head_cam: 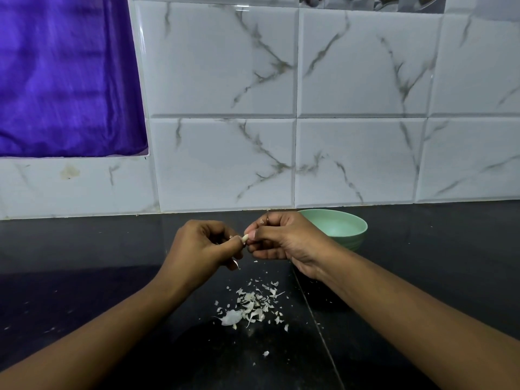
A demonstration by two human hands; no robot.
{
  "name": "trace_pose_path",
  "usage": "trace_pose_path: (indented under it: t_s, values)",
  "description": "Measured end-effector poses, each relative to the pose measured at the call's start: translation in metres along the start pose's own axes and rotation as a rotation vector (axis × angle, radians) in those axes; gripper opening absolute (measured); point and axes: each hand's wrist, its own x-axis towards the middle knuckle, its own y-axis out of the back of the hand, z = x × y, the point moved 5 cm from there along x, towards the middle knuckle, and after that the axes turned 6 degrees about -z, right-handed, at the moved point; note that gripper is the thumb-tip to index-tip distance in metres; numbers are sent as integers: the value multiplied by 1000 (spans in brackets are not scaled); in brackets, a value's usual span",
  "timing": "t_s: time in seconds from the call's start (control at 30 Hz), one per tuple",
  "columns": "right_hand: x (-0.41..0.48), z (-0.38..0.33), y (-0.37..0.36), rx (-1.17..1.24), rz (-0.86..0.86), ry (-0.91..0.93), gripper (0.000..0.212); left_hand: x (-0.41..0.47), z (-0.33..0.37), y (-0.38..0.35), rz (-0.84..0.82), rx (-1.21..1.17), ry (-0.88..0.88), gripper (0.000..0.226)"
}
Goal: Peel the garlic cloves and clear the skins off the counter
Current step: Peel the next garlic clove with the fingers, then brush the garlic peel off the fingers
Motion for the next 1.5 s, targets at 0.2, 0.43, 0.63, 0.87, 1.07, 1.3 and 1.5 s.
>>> trace_pose_path:
  t_s: [0.2, 0.43, 0.63, 0.87, 1.07, 1.3, 1.5]
  values:
    - [1, 2, 0, 45, -14, -30, 14, 1, -7, -5, -23, -235, 129, 26]
    - [1, 2, 1, 92, -26, -40, 14, 1, -10, -9, -53, -333, 216, 20]
    - [2, 2, 4, 85, -7, -33, 10, 0, -8, -9, -63, -396, 251, 24]
    - [1, 0, 1, -45, -12, 23, 13, 1, -8, -8, -89, -355, 246, 16]
    - [1, 0, -1, -157, -12, 48, 16, 2, -12, -8, -105, -337, 285, 17]
    - [3, 1, 2, -136, 4, 44, 17, 1, -9, -9, -94, -325, 244, 20]
    - [3, 3, 2, 7, -51, -22, 19, 2, -10, -8, -93, -361, 246, 27]
